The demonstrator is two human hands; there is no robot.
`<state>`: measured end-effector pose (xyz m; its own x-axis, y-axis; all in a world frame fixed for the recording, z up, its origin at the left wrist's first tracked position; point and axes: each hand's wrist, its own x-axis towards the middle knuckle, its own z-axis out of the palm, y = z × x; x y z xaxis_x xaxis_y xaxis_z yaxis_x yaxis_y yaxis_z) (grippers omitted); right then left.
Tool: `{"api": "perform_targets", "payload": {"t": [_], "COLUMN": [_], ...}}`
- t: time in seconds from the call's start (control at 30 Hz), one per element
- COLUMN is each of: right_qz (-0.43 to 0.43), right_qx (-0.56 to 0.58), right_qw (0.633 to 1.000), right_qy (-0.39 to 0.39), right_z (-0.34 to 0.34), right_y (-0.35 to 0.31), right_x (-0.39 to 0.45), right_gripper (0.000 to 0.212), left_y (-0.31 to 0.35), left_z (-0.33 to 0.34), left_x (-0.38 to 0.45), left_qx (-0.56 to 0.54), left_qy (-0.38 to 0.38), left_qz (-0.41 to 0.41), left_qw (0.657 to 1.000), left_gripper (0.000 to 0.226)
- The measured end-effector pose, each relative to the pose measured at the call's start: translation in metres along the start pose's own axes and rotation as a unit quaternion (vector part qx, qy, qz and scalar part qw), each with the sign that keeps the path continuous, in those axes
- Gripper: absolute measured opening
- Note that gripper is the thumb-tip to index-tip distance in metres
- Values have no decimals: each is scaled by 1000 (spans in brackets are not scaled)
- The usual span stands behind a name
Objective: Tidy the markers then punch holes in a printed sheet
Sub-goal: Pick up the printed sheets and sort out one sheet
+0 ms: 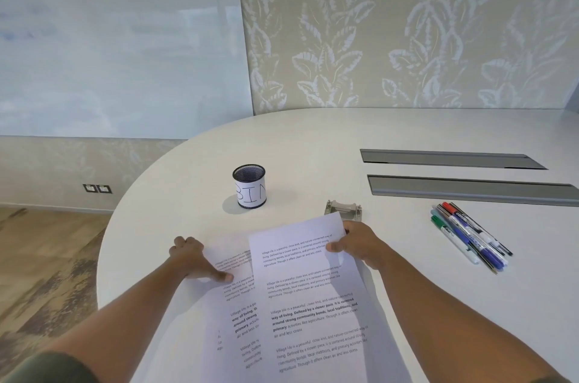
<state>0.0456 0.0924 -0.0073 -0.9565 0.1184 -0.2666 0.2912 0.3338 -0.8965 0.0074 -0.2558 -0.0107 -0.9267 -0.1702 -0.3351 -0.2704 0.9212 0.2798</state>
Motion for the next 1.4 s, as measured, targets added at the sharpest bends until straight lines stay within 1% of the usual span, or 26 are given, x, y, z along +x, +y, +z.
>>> {"api": "perform_targets", "payload": {"t": [0.1, 0.2, 0.27, 0.33, 0.37, 0.43, 0.5, 0.53, 0.6, 0.63, 0.7, 0.77, 0.87, 0.97, 1.07, 1.13, 1.17, 1.23, 1.3, 1.37, 1.4], "right_qz": [-1, -6, -7, -3, 0, 7, 11, 12, 14, 11, 2, -6, -16, -25, -31, -31, -31, -33, -38, -39, -38], "right_qx": [-3, 4, 11, 19, 24, 41, 58, 65, 79, 85, 101, 122, 141, 143, 145, 150, 154, 161, 162, 163, 166], "right_qw": [1000, 1000, 1000, 1000, 1000, 999, 998, 998, 997, 996, 995, 992, 990, 989, 989, 987, 987, 985, 985, 984, 983], "right_qy": [4, 1, 1, 3, 1, -9, -14, -12, -7, -5, 0, -1, -11, 3, 27, 39, 42, 47, 54, 61, 64], "right_z": [5, 10, 12, 14, 15, 16, 17, 18, 20, 21, 22, 22, 23, 22, 19, 17, 16, 13, 10, 7, 6], "right_y": [-2, -5, -6, -7, -7, -7, -7, -6, -6, -6, -6, -6, -6, -4, -2, -1, 0, 2, 4, 6, 7], "right_x": [1, 1, 0, 0, -1, -2, -2, -2, -2, -2, -1, -1, -1, 0, 0, 1, 1, 0, 0, 0, 1], "right_gripper": [36, 37, 36, 30, 25, 17, 19, 23, 28, 30, 33, 32, 29, 29, 27, 26, 26, 25, 24, 27, 30], "left_y": [-3, -5, -5, -6, -7, -8, -8, -7, -5, -3, 0, 3, 8, 10, 10, 8, 5, -1, -6, -5, -4], "left_z": [3, 5, 5, 6, 6, 8, 8, 6, 4, 1, -2, -3, -5, -3, 2, 7, 9, 12, 15, 15, 15], "left_x": [-3, -4, -7, -7, -5, -2, -3, -4, -3, -4, -6, -8, -10, -7, 2, 7, 8, 10, 11, 10, 9], "left_qx": [-11, -57, -76, -110, -148, -237, -300, -324, -362, -385, -423, -443, -453, -456, -455, -428, -407, -354, -279, -213, -187], "left_qy": [4, 0, -11, -28, -38, -32, -14, -10, -20, -31, -53, -72, -87, -82, -26, 17, 27, 30, 24, 12, 8], "left_qz": [-4, -5, -6, -3, 0, 17, 31, 35, 47, 56, 76, 98, 113, 115, 85, 71, 64, 49, 34, 24, 21], "left_qw": [1000, 998, 997, 994, 988, 971, 953, 945, 931, 921, 902, 888, 880, 879, 886, 901, 911, 933, 959, 977, 982], "left_gripper": [119, 109, 106, 96, 84, 50, 17, 9, 19, 18, 8, 14, 20, 23, 25, 29, 33, 48, 72, 93, 99]}}
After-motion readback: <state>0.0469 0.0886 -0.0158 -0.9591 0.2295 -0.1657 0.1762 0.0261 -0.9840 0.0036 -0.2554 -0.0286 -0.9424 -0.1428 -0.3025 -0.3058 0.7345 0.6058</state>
